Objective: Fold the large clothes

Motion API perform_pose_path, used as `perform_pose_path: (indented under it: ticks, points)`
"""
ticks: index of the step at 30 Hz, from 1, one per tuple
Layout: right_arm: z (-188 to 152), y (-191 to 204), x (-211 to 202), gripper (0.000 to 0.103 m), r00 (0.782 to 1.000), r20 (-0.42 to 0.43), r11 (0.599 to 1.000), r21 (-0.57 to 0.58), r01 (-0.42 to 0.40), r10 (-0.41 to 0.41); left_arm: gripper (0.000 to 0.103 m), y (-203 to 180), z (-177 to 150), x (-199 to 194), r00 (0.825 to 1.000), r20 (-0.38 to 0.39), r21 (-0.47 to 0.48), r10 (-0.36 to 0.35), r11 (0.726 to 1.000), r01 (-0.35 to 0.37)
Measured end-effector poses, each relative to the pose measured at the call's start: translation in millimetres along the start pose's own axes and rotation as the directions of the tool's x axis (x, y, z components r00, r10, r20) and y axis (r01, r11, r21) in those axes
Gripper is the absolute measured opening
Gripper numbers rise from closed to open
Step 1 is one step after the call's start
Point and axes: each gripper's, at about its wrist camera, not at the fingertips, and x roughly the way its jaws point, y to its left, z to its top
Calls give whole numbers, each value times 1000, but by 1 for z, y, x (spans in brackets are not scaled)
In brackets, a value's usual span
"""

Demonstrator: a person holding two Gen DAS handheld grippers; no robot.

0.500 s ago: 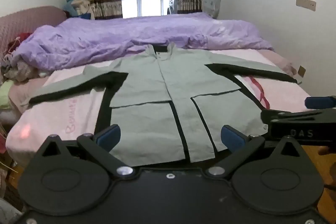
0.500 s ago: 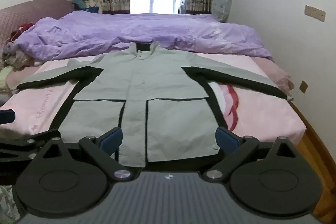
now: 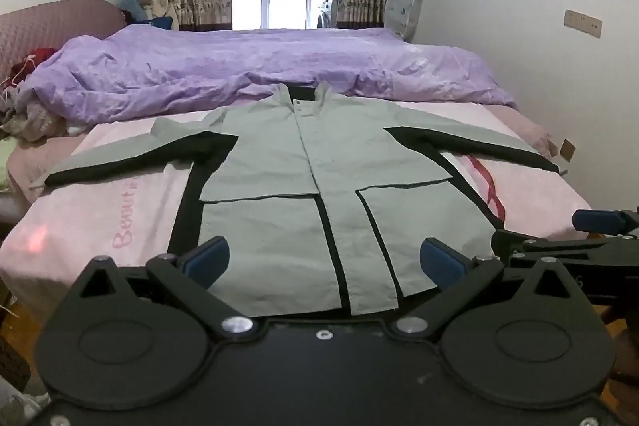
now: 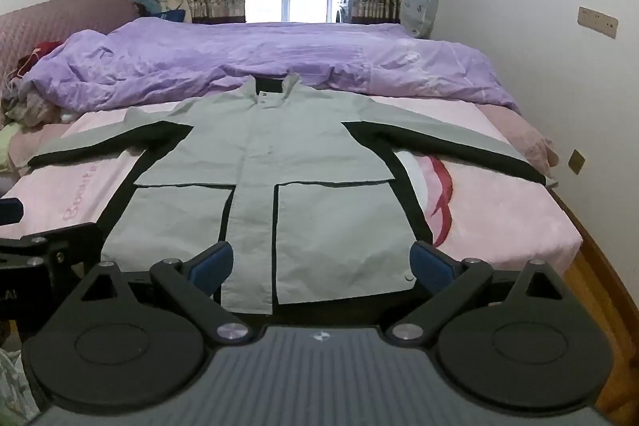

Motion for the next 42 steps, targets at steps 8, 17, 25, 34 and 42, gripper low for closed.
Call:
perform_pose_path:
  ticks: [8,17,25,34,42]
  points:
    - [-3,1,-2,103,1000,11,1000,-24,13,-13,103,5,0,4,1000,-16,8,0,1000,0]
    - [-5,5,-1,103,1000,3,999,-41,7,-7,103,2,-1,1,1000,-11,29,21,999,-21]
    - [-5,5,-1,103,1000,2,999,-42,7,-7,103,-1,-1,0,1000,-11,29,26,999,-26]
    - [-5,5,2,103,1000,-4,999,-47,3,-3,103,-1,-2,-1,1000,-4,26,22,999,-22]
    - [-6,7,2,103,1000,-3,999,-45,2,-2,103,-2,-3,-2,1000,2,31,29,999,-29]
